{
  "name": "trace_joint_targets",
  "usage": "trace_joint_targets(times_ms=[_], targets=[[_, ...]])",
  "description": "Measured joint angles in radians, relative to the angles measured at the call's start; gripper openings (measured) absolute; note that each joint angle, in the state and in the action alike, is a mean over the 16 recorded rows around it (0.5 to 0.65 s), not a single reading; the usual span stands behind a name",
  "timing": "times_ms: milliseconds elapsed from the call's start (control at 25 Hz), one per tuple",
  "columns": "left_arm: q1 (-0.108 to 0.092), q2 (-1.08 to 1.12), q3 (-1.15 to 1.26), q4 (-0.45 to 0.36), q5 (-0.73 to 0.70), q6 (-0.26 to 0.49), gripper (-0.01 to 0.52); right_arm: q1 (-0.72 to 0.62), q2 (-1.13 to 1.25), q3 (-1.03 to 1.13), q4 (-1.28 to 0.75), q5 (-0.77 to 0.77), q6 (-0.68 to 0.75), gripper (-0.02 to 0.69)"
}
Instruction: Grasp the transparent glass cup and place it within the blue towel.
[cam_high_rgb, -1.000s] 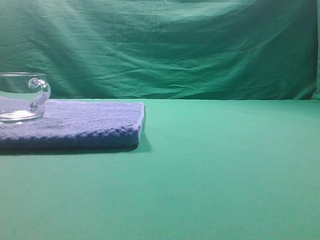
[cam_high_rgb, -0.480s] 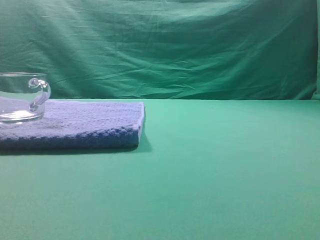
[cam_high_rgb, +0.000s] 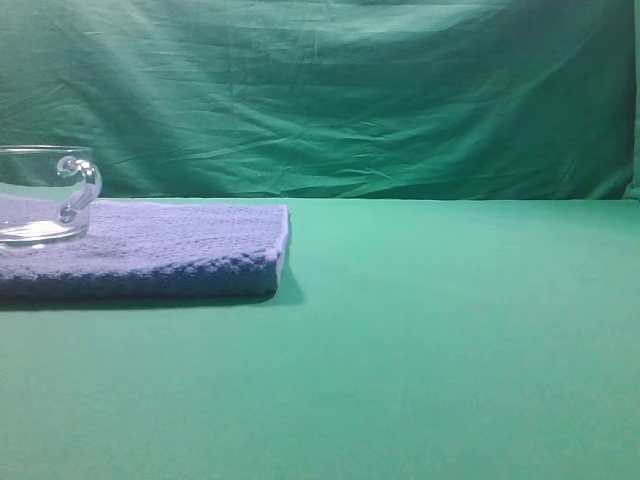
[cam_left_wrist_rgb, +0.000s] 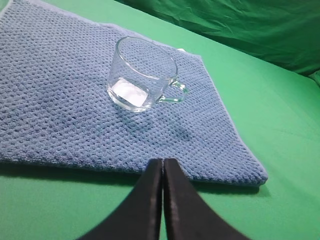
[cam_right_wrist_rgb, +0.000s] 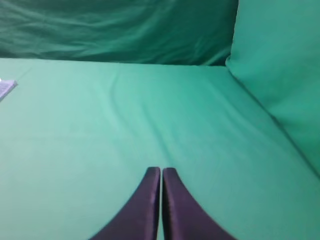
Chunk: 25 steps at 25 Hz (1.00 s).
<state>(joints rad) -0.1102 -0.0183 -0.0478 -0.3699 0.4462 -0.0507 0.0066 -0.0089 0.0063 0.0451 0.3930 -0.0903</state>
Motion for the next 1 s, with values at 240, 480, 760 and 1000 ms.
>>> trace_joint_targets(times_ms=[240,480,760,1000], targets=[[0.0,0.0,0.0,0.0,0.0,0.0,0.0,-0.001,0.0,0.02,0.002,-0.004,-0.001,0.0],[0.0,0.0,0.0,0.0,0.0,0.0,0.0,-0.002,0.0,0.02,0.003,-0.004,-0.001,0.0],[0.0,0.0,0.0,0.0,0.0,0.0,0.0,-0.002,0.0,0.02,0.003,-0.004,0.0,0.0],[0.0,0.0,0.0,0.0,0.0,0.0,0.0,-0.002,0.0,0.021,0.002,-0.004,0.0,0.0]])
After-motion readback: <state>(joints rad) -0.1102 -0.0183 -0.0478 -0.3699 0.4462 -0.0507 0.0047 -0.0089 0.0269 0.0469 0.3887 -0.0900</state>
